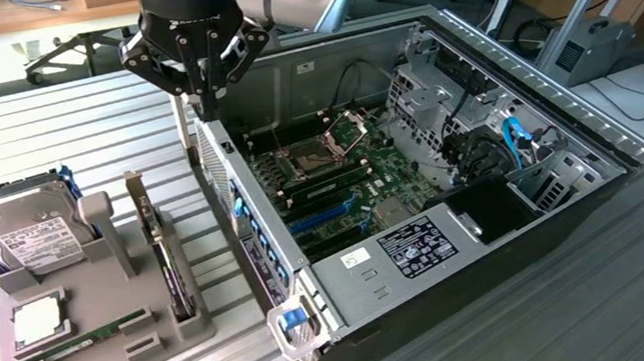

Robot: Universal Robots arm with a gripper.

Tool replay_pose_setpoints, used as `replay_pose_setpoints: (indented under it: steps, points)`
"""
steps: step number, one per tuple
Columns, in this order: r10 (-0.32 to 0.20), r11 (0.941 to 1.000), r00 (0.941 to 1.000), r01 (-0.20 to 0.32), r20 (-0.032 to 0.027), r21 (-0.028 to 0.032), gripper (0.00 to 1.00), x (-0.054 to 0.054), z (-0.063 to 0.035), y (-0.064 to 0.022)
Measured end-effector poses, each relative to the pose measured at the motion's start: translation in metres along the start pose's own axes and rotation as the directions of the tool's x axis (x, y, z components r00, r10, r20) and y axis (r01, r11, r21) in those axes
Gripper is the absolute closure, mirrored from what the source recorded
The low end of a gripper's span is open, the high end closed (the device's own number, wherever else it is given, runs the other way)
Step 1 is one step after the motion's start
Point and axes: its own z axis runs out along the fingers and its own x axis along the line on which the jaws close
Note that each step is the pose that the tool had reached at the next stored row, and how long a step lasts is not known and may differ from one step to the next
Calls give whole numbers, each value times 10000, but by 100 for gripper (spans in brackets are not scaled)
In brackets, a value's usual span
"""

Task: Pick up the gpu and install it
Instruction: 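Reach for the gpu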

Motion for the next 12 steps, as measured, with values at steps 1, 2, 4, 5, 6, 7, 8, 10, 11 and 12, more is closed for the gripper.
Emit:
replay_pose_setpoints:
  steps: [1,2,4,5,6,7,8,10,11,12]
  points:
    - [0,10000,10000,0,0,1,89,2,0,0]
    - [0,10000,10000,0,0,1,89,5,0,0]
    - [0,10000,10000,0,0,1,89,10,-1,-1]
    - [0,10000,10000,0,0,0,89,11,0,-1]
    - [0,10000,10000,0,0,0,89,13,-1,-1]
    - [1,10000,10000,-1,0,0,89,14,-1,-1]
    - [0,10000,10000,0,0,0,89,16,-1,-1]
    - [0,10000,10000,0,-1,1,89,19,-1,-1]
    - [1,10000,10000,-1,1,0,89,21,0,-2]
    - [1,10000,10000,-1,-1,0,89,24,-1,-2]
